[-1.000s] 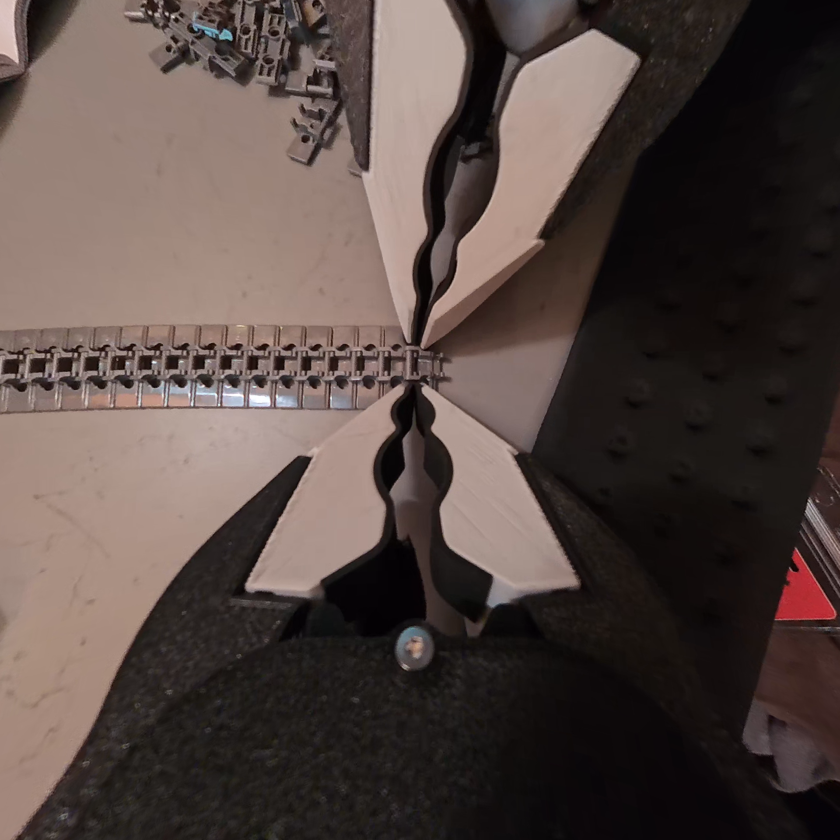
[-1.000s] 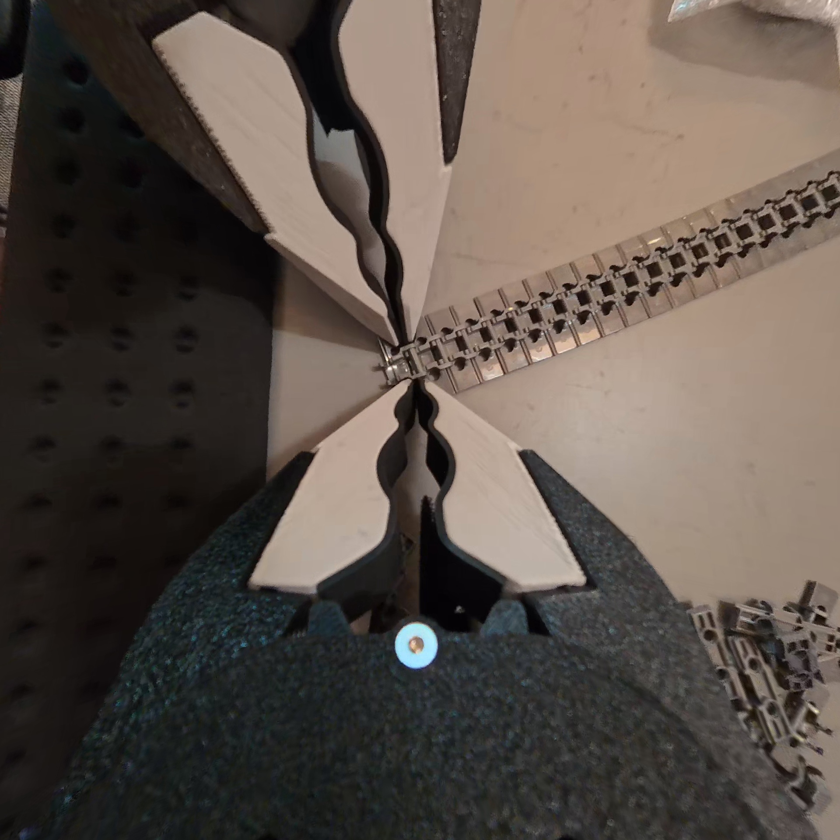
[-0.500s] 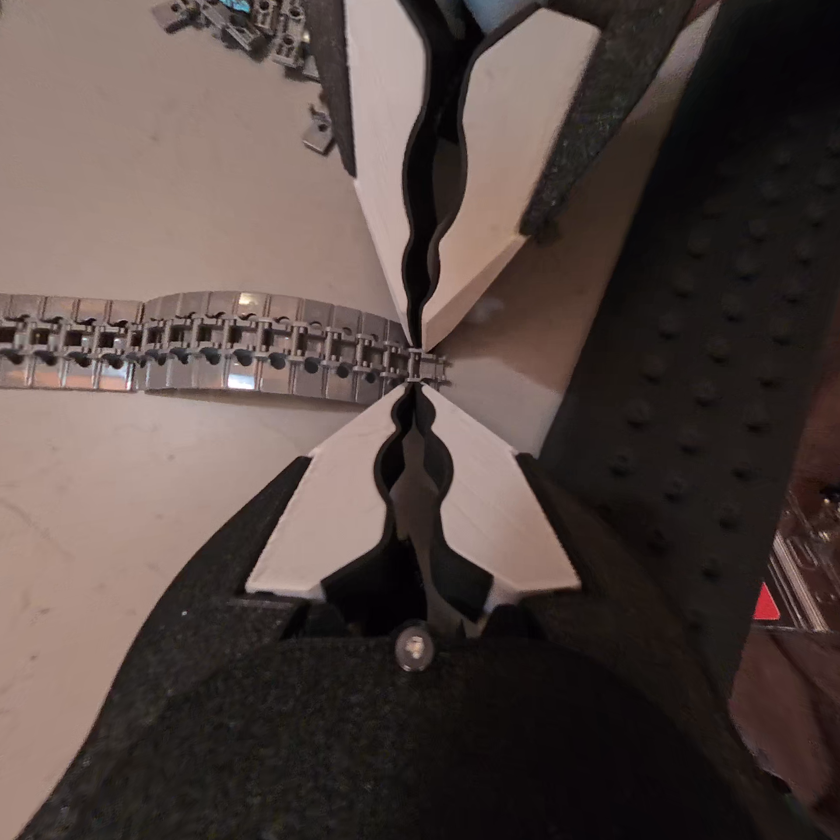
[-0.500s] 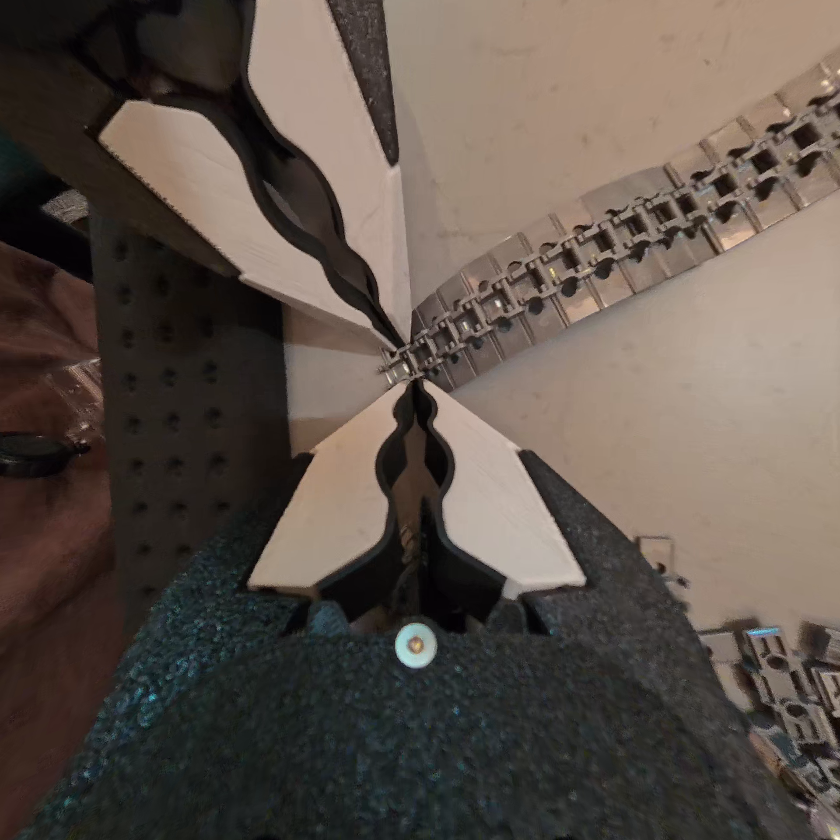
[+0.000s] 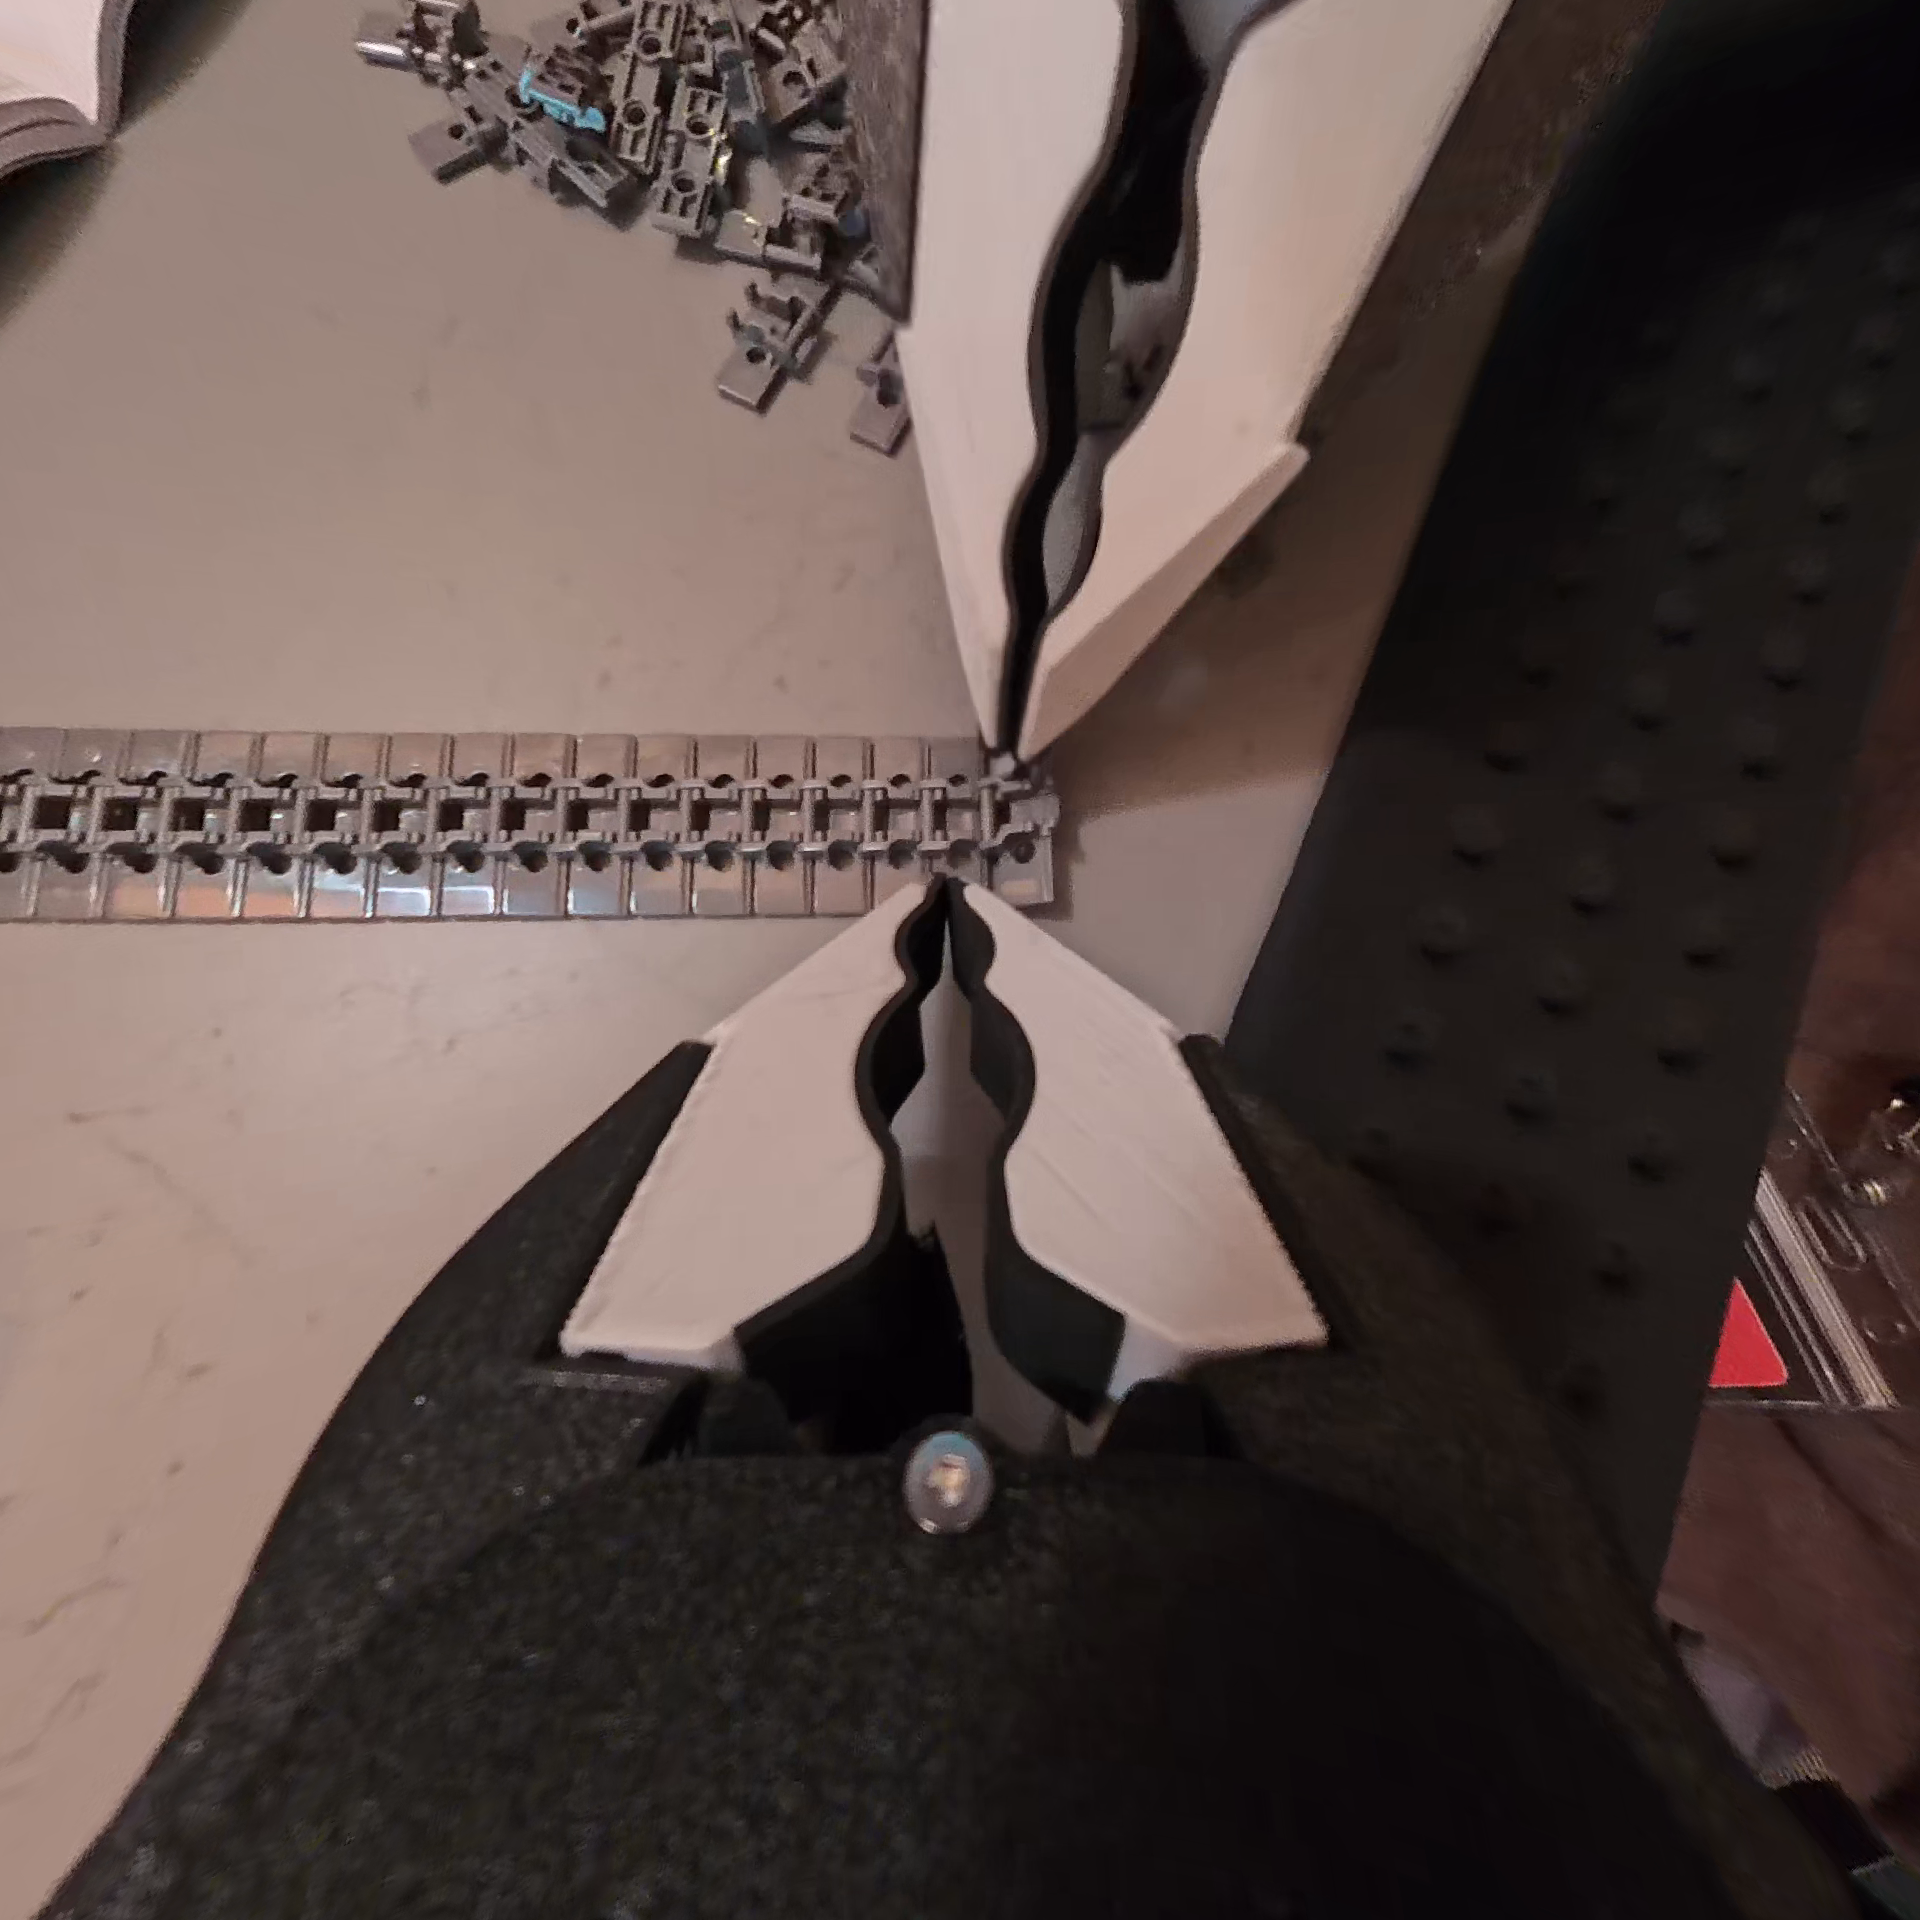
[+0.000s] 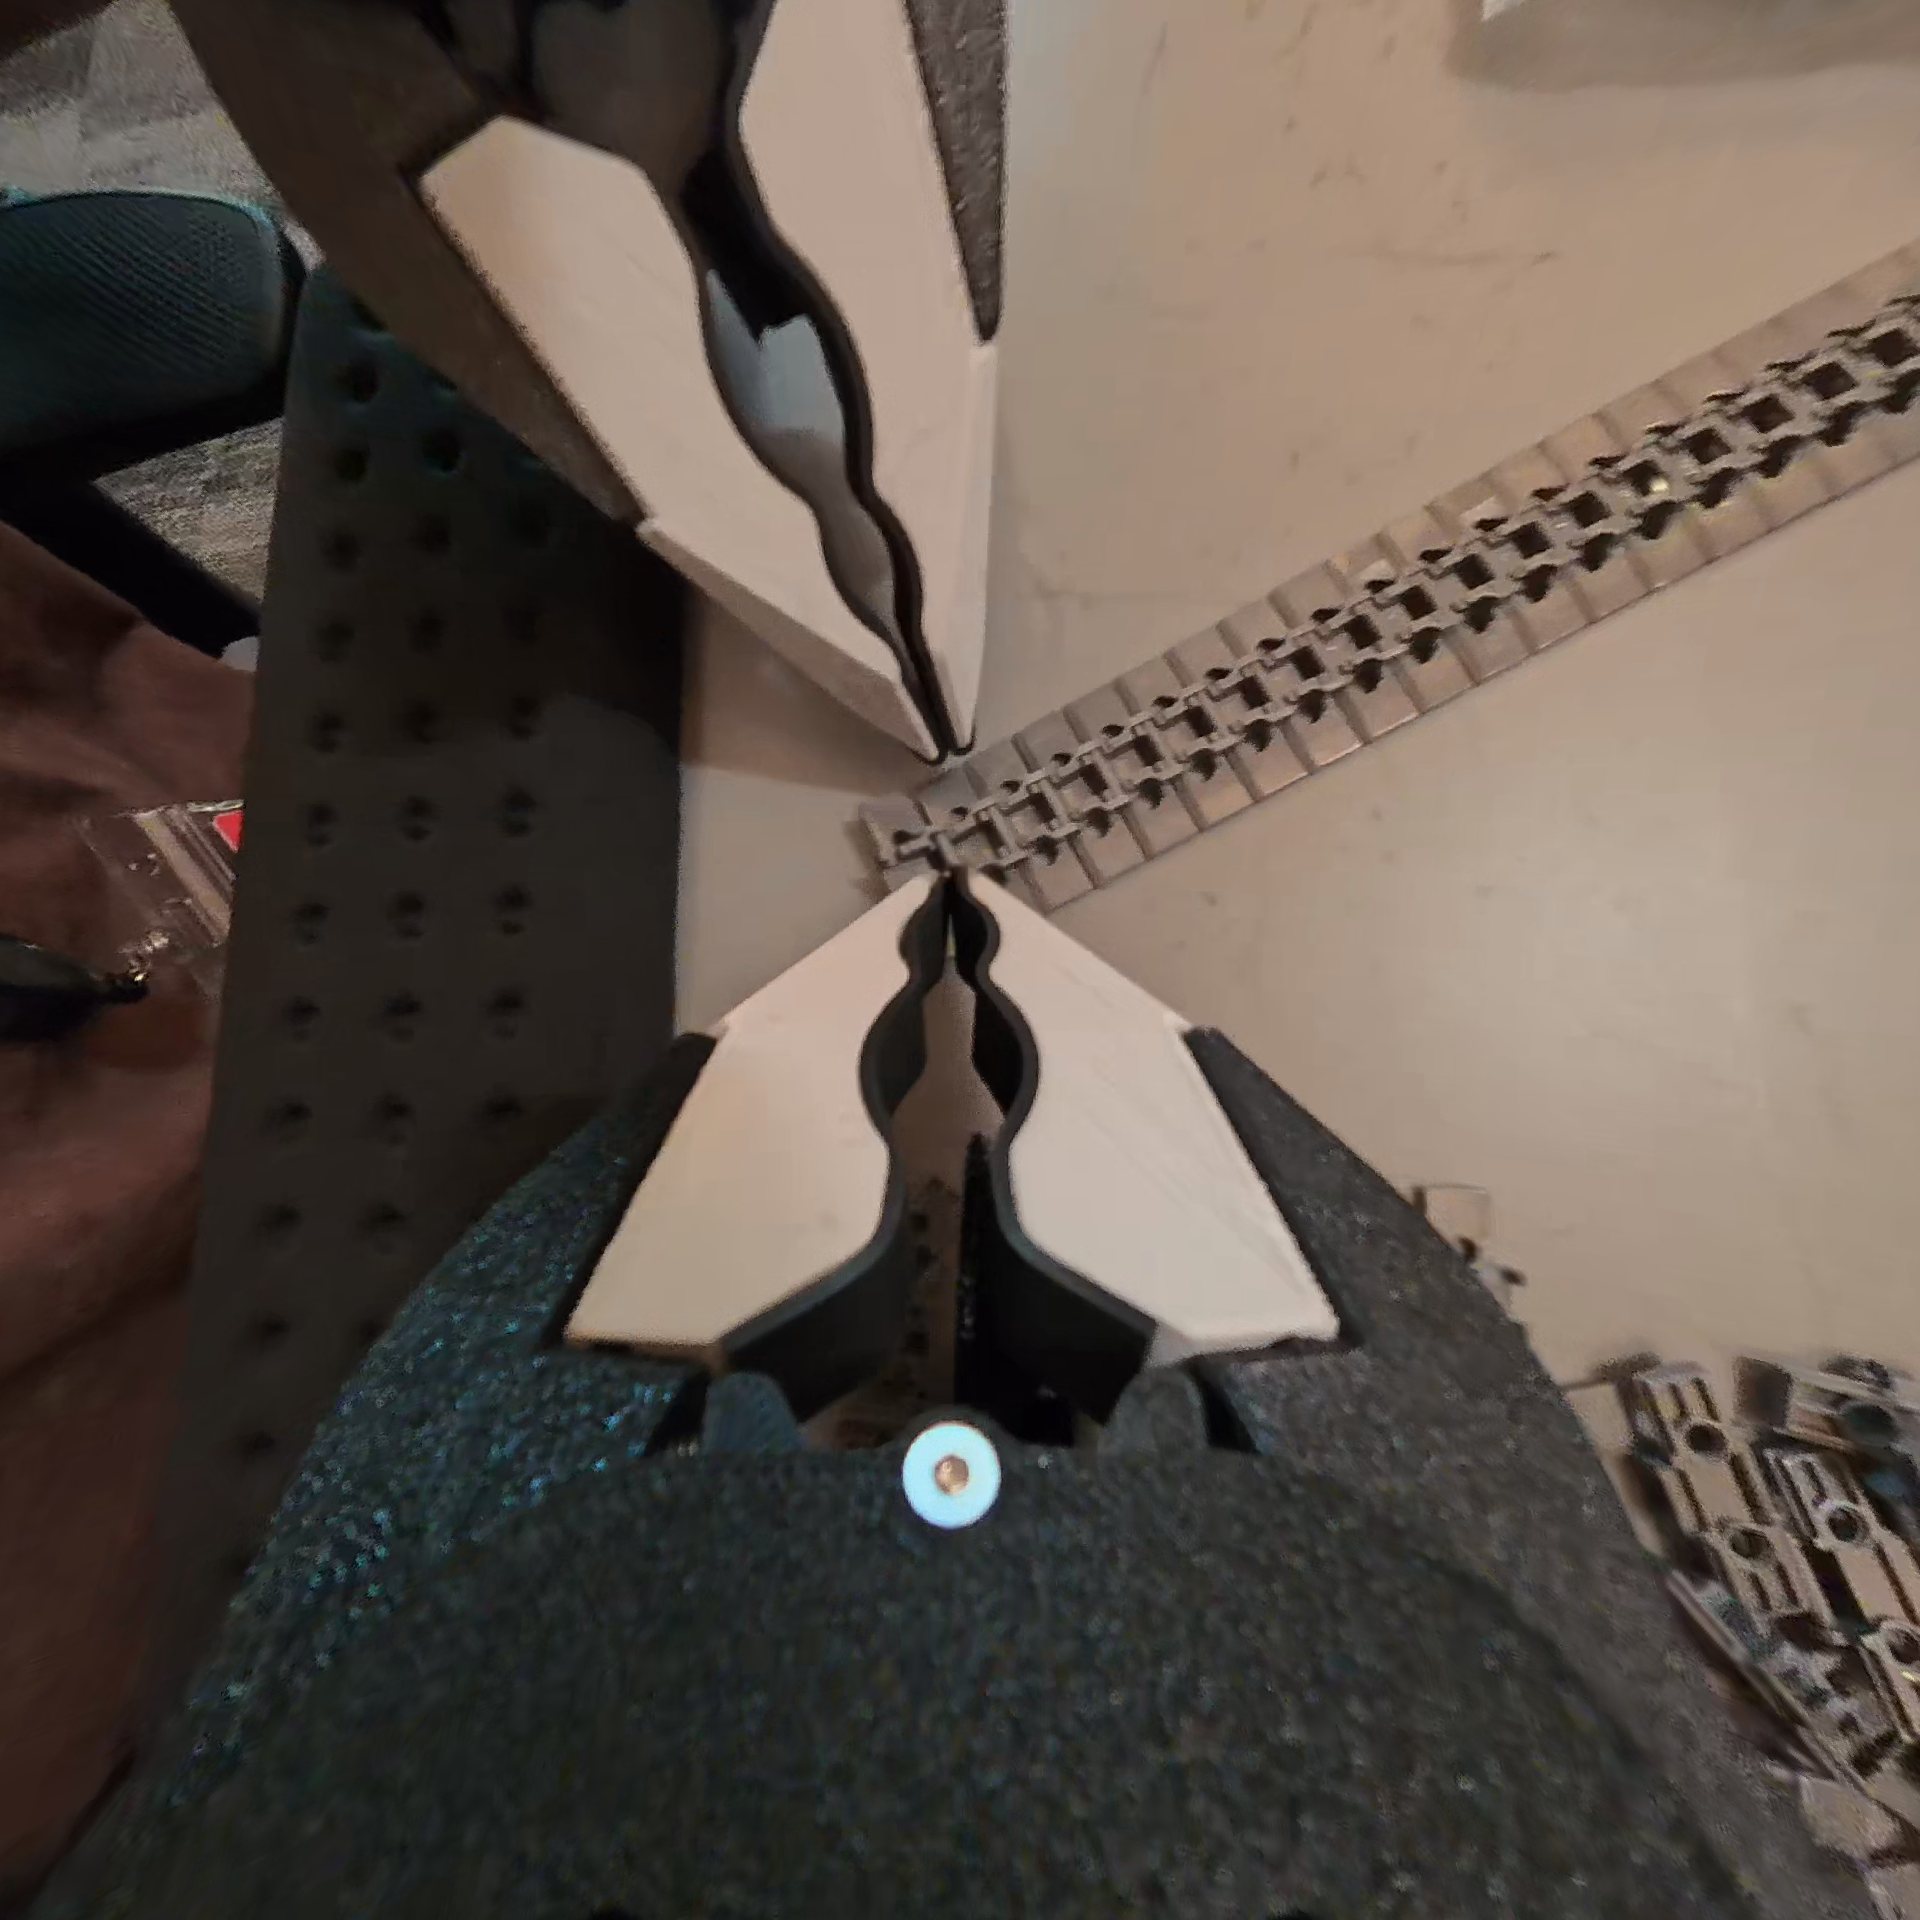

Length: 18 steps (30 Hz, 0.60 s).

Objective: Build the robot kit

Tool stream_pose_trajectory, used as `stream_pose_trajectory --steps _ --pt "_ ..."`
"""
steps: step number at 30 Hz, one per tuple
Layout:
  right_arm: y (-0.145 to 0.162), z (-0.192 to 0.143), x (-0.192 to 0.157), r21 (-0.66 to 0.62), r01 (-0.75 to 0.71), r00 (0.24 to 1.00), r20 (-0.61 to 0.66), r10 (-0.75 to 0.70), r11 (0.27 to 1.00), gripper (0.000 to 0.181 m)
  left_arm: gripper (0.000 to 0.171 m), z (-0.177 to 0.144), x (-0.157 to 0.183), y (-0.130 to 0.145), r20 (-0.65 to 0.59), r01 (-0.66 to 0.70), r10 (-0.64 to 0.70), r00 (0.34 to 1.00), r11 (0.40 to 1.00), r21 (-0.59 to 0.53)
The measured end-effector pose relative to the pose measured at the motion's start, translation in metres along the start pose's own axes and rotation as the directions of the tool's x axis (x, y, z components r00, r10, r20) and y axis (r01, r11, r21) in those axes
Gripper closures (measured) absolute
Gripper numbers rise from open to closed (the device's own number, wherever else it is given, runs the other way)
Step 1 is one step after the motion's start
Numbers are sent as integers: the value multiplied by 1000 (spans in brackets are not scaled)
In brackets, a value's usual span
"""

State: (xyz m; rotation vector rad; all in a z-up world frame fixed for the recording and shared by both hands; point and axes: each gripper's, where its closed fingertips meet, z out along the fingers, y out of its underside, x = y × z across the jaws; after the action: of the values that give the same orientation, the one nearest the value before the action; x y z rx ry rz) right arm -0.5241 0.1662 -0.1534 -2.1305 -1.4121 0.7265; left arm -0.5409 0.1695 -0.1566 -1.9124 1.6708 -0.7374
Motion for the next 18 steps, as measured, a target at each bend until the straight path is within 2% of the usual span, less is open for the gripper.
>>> stream_pose_trajectory --steps 4,10,14,18 --pt "5 6 -9 -32 27 1000 8 -26 999 181 171 6 11 1 -70 -10 9 997 1000 -10" --pt "9 11 -8 -38 -8 1000 3 8 999 181 171 10 8 2 -74 -3 2 997 1000 -24" --pt "9 11 -9 -54 5 1000 10 -5 999 181 171 -3 -12 -17 -35 16 -14 999 998 63" --pt "10 11 -9 -63 9 1000 15 -8 998 181 171 6 -34 -19 -23 39 -38 999 998 56"
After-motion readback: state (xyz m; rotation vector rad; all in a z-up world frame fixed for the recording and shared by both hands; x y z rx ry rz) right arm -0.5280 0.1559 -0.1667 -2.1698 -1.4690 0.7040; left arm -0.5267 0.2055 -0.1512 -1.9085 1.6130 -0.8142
